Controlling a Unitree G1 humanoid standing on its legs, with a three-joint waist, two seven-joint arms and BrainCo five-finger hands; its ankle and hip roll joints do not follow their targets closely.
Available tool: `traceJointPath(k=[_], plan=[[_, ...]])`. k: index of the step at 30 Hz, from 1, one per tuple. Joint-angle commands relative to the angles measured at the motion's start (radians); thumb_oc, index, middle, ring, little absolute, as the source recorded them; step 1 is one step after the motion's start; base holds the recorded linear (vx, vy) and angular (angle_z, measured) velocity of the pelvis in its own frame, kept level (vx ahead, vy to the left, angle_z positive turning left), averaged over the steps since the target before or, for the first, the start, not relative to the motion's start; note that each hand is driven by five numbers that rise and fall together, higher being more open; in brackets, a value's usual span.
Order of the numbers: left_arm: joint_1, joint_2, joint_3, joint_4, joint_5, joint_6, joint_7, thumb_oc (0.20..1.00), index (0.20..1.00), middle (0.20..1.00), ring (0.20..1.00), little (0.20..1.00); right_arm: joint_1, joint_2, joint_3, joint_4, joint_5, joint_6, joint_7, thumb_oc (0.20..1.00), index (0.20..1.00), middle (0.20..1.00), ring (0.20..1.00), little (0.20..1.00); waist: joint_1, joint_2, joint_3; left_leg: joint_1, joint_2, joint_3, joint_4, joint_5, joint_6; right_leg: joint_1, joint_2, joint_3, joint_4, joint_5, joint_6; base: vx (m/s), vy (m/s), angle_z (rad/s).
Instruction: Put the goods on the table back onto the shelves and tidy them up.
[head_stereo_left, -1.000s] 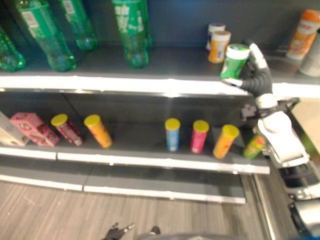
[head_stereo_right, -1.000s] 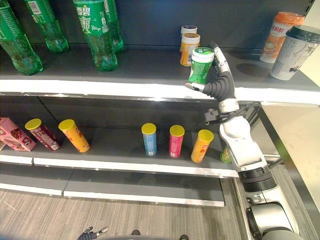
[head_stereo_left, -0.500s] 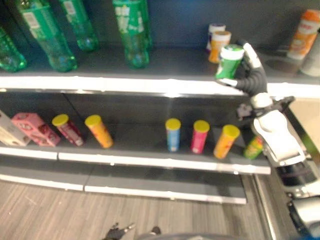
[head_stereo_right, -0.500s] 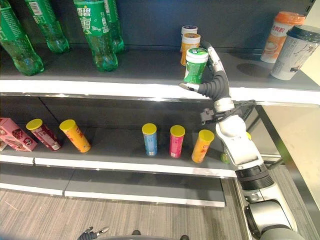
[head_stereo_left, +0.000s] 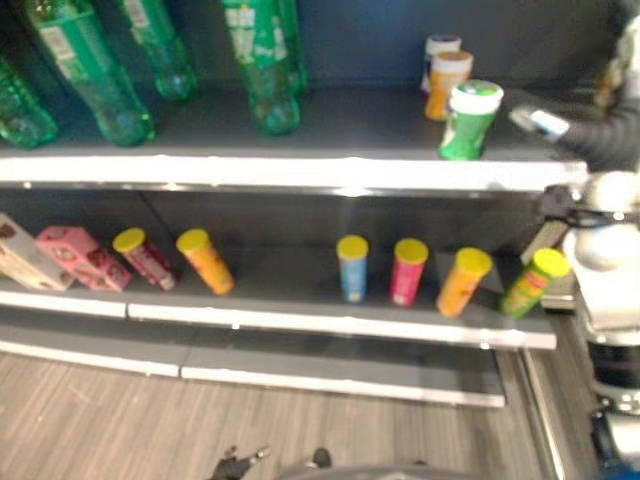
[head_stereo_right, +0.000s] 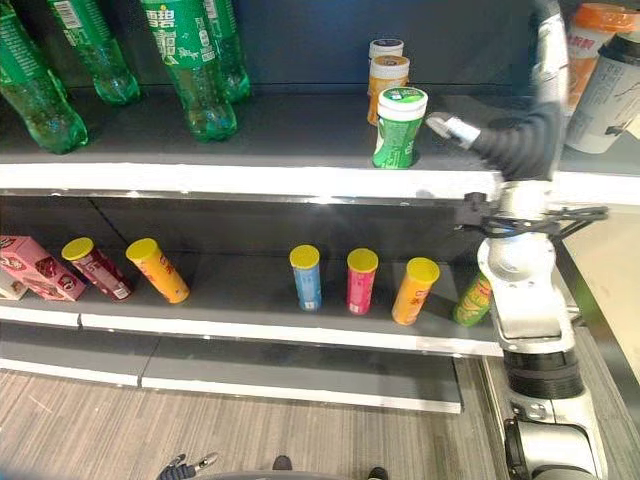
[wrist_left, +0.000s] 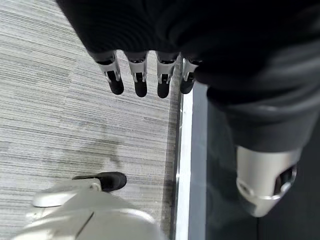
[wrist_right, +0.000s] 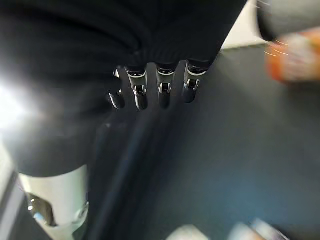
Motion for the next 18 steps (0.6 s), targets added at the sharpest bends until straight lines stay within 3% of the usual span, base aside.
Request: traceJointPath(k=[1,3,4,5,6,8,9,13,15,16,18], plan=[[-0.08,0.053,0.003,0.028,0.032,-0.039,-0.009,1.0,1.0,1.0,1.0,1.0,-0.036,-0.013,-0.047,-0.079,0.094,-0.127,0.042,1.0,1.0,1.0,1.0,1.0,0.012,-0.066,0.037,0.064,0.032,0.041,0.007,-0.139,-0.033,0.004,-0.109,-0.026,0.009,0.017,0.07,0.0,0.0,0.0],[-0.078,0.056,0.001,0.027,0.03,-0.042,-0.018,1.0,1.0,1.0,1.0,1.0,-0.023,-0.005,-0.063,-0.093,0.161,-0.152,0.073,1.0,1.0,1.0,1.0,1.0,0.012,-0.066,0.035,0.067,0.034,0.044,0.007,-0.14,-0.033,0.005,-0.107,-0.022,0.009,0.016,0.069,0.01,-0.004,-0.07],[-0.073,0.06,0.0,0.022,0.025,-0.051,-0.039,1.0,1.0,1.0,1.0,1.0,0.013,0.015,-0.076,-0.111,0.346,-0.199,0.181,1.0,1.0,1.0,1.0,1.0,0.005,-0.067,0.034,0.073,0.037,0.051,0.007,-0.142,-0.035,0.004,-0.103,-0.016,0.008,0.016,0.069,0.01,-0.007,-0.16],[-0.07,0.063,0.003,0.019,0.02,-0.054,-0.051,1.0,1.0,1.0,1.0,1.0,0.033,0.022,-0.072,-0.114,0.435,-0.215,0.231,1.0,1.0,1.0,1.0,1.0,0.0,-0.068,0.035,0.076,0.039,0.053,0.007,-0.143,-0.035,0.003,-0.101,-0.012,0.007,0.015,0.068,0.01,-0.006,-0.19],[-0.069,0.064,0.002,0.018,0.02,-0.054,-0.052,1.0,1.0,1.0,1.0,1.0,0.035,0.021,-0.075,-0.113,0.442,-0.217,0.238,1.0,1.0,1.0,1.0,1.0,0.001,-0.069,0.034,0.077,0.039,0.054,0.007,-0.144,-0.036,0.003,-0.1,-0.012,0.007,0.015,0.068,0.0,-0.011,-0.17],[-0.063,0.074,0.005,0.006,0.02,-0.059,-0.075,1.0,1.0,1.0,1.0,1.0,0.086,0.021,-0.076,-0.101,0.604,-0.218,0.352,1.0,1.0,1.0,1.0,1.0,-0.003,-0.07,0.033,0.083,0.043,0.061,0.007,-0.146,-0.038,0.002,-0.097,-0.007,0.007,0.014,0.068,0.01,-0.018,-0.1],[-0.06,0.082,0.016,-0.004,0.023,-0.066,-0.095,1.0,1.0,1.0,1.0,1.0,0.153,0.011,-0.066,-0.09,0.734,-0.187,0.464,1.0,1.0,1.0,1.0,1.0,-0.012,-0.072,0.033,0.09,0.048,0.07,0.007,-0.148,-0.043,0.002,-0.091,0.001,0.007,0.012,0.066,0.02,-0.028,-0.1],[-0.053,0.1,0.036,-0.031,0.025,-0.082,-0.129,1.0,1.0,1.0,1.0,1.0,0.241,-0.02,-0.045,-0.076,0.864,-0.125,0.633,1.0,1.0,1.0,1.0,1.0,-0.026,-0.078,0.036,0.114,0.062,0.057,0.011,-0.145,-0.051,-0.014,-0.064,0.055,0.007,0.005,0.062,0.0,-0.014,-0.23],[-0.055,0.113,0.041,-0.059,0.008,-0.093,-0.146,1.0,1.0,1.0,1.0,1.0,0.262,-0.035,-0.025,-0.067,0.931,-0.077,0.722,1.0,1.0,1.0,1.0,1.0,-0.012,-0.094,0.06,0.051,0.065,-0.029,0.118,-0.174,-0.073,-0.049,-0.058,0.11,0.009,0.011,0.057,-0.13,0.036,-0.63],[-0.065,0.109,0.039,-0.061,0.001,-0.097,-0.15,1.0,1.0,1.0,1.0,1.0,0.296,-0.043,-0.048,-0.064,0.915,-0.073,0.723,1.0,1.0,1.0,1.0,1.0,-0.017,-0.096,0.066,0.038,0.058,-0.075,0.117,-0.179,-0.073,-0.067,-0.063,0.125,0.007,0.02,0.062,-0.15,0.077,-0.97],[-0.068,0.096,0.028,-0.047,0.008,-0.097,-0.166,1.0,1.0,1.0,1.0,1.0,0.356,-0.037,-0.098,-0.064,0.886,-0.066,0.724,1.0,1.0,1.0,1.0,1.0,-0.034,-0.085,0.048,0.054,0.048,-0.084,0.054,-0.173,-0.054,-0.081,-0.077,0.119,0.007,0.034,0.072,-0.07,0.21,-0.77]])
